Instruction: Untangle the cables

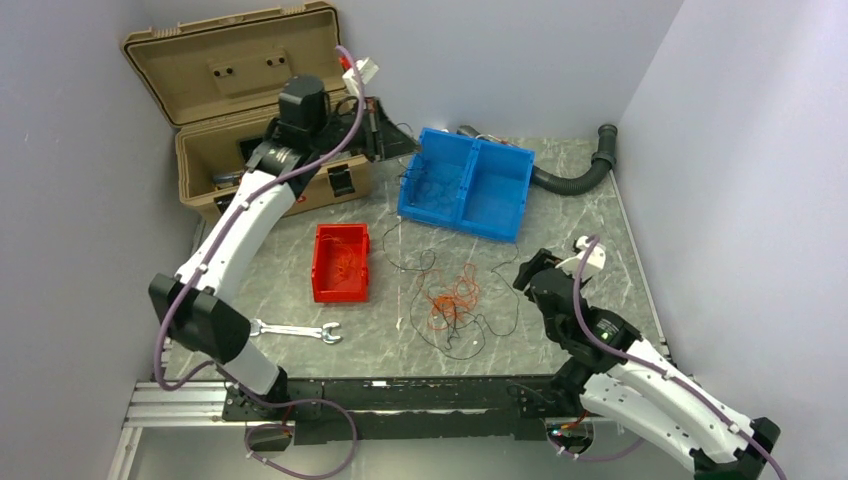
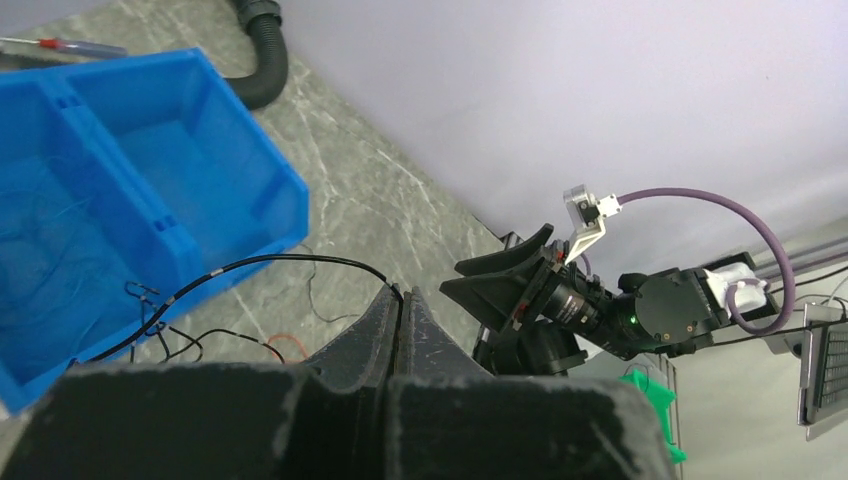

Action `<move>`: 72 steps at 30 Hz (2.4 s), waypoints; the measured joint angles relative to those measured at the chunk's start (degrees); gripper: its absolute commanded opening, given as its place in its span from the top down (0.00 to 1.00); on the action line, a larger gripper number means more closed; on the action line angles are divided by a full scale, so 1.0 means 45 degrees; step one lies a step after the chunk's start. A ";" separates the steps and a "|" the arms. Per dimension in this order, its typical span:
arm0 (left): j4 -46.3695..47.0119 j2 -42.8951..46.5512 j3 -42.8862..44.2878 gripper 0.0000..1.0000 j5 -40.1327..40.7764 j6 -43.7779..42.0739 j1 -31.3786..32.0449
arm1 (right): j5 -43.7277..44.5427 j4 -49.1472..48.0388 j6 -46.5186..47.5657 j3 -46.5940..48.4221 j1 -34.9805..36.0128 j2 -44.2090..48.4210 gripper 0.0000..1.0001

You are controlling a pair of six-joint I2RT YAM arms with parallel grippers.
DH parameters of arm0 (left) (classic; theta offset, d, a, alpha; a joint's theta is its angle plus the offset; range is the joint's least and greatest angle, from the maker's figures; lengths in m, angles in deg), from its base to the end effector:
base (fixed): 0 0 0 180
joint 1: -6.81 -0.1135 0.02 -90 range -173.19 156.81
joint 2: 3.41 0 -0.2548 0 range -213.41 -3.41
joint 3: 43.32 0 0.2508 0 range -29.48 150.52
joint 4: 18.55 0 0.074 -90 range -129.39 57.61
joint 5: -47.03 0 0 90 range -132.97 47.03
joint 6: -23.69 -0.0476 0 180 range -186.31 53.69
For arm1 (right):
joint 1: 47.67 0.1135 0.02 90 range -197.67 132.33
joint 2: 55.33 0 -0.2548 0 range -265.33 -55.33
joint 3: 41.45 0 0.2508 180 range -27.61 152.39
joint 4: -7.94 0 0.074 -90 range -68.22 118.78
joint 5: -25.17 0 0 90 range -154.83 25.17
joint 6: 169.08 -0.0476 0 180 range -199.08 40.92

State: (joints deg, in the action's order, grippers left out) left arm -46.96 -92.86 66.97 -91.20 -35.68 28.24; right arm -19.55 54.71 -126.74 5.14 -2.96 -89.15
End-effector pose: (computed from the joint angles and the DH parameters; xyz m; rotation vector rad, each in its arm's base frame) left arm 0.3191 -0.1634 0.4436 0.5381 1.7814 -1.3628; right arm 0.1247 0.0759 0.2506 0.4782 1.9211 0.1834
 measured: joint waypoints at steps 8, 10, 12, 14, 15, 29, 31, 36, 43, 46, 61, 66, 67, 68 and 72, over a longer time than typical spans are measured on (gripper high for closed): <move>0.0019 -0.2040 0.2021 1.00 -0.0073 0.0000 0.1316 | 0.1219 0.0661 -0.0549 0.0000 -0.0005 0.1375 0.35; 0.0039 -0.2535 0.2429 1.00 -0.0083 -0.0005 0.1651 | 0.1384 0.0704 -0.0554 0.0000 -0.0005 0.1467 0.35; 0.0102 -0.2948 0.2710 1.00 -0.0092 0.0000 0.1943 | 0.1530 0.0729 -0.0549 0.0000 -0.0005 0.1491 0.36; 0.0253 -0.3405 0.2987 1.00 -0.0117 0.0039 0.2200 | 0.1622 0.0729 -0.0500 0.0000 -0.0010 0.1520 0.36; 0.0389 -0.3667 0.3162 1.00 -0.0146 0.0083 0.2302 | 0.1690 0.0729 -0.0457 0.0000 -0.0010 0.1535 0.36; 0.4362 -0.9073 0.6887 0.65 -0.0869 0.3079 0.2623 | 0.2657 0.0160 0.0845 0.0000 -0.0010 0.1695 0.34; 0.4371 -1.0166 0.7732 0.49 -0.0427 0.3424 0.2623 | 0.2715 -0.0010 0.1010 0.0000 -0.0010 0.1695 0.33; 0.3827 -1.1404 0.8106 0.27 0.0413 0.3667 0.2608 | 0.2739 -0.0039 0.1156 0.0146 -0.0010 0.1613 0.33; 0.0986 -0.9646 0.6241 0.15 0.1627 0.1515 0.2603 | 0.2322 0.0194 0.0826 0.0291 -0.0019 0.0971 0.30; -0.0636 -0.8262 0.5581 0.11 0.2229 0.0374 0.2603 | 0.1438 0.0544 0.0481 0.0364 -0.0044 -0.0005 0.26; -0.1749 0.1549 -0.3973 0.06 0.5338 -0.2545 0.2900 | -0.6217 -0.1035 0.0879 0.0282 -0.0185 -0.5391 0.28; -0.1297 0.2837 -0.6518 0.08 0.6261 -0.2662 0.3177 | -0.6499 -0.1865 0.1195 0.0384 -0.0306 -0.6076 0.39; -0.1175 0.3172 -0.7150 0.08 0.6581 -0.2667 0.3279 | -0.6518 -0.2021 0.1248 0.0466 -0.0369 -0.6387 0.39; -0.1098 0.3546 -0.7781 0.08 0.6912 -0.2662 0.3415 | -0.6528 -0.2205 0.1302 0.0544 -0.0457 -0.6727 0.40; -0.0806 0.5289 -1.0040 0.07 0.7995 -0.2623 0.3789 | -0.6572 -0.2705 0.1365 0.0641 -0.0787 -0.7805 0.45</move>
State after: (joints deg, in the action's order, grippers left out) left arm -50.59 -69.05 21.79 -55.22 -47.48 45.29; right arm -49.13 42.54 -120.60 8.03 -6.50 -124.27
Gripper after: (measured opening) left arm 0.923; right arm 0.581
